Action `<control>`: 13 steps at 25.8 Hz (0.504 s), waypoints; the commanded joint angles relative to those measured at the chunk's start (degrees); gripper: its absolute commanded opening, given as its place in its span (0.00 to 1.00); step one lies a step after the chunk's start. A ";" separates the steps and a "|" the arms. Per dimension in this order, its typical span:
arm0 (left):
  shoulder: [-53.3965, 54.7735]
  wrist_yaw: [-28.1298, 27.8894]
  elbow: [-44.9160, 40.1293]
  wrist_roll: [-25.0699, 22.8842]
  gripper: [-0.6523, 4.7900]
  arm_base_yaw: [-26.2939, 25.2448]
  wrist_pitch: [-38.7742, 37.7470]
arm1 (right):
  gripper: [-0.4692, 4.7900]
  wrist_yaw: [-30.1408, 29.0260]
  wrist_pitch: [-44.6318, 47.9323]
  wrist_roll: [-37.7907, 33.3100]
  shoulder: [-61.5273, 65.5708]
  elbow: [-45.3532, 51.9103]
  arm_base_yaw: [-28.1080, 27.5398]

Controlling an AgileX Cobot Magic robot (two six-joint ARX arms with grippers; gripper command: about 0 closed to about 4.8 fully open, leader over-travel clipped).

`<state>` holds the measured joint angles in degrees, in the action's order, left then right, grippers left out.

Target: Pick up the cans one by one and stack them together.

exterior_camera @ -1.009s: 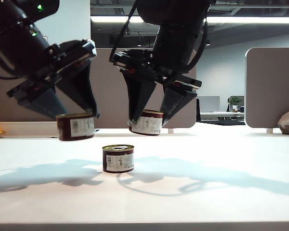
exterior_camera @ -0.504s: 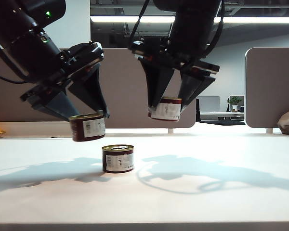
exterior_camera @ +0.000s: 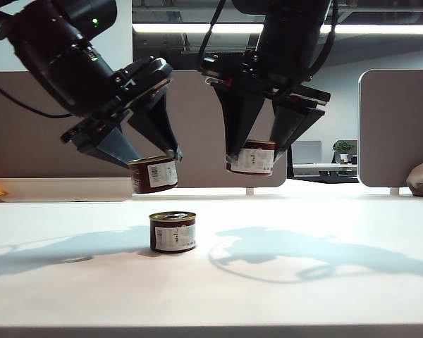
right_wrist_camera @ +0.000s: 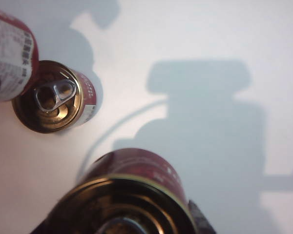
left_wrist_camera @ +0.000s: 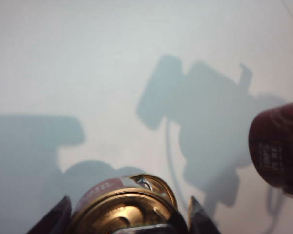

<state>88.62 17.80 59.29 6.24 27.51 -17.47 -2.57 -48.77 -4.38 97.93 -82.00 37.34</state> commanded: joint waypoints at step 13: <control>3.87 2.78 1.07 -0.02 0.50 2.60 2.45 | 0.48 0.98 0.46 0.13 -3.96 -0.39 -2.95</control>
<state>92.77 20.36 60.01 6.13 29.80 -16.56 -1.52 -48.88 -4.38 94.59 -81.97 34.24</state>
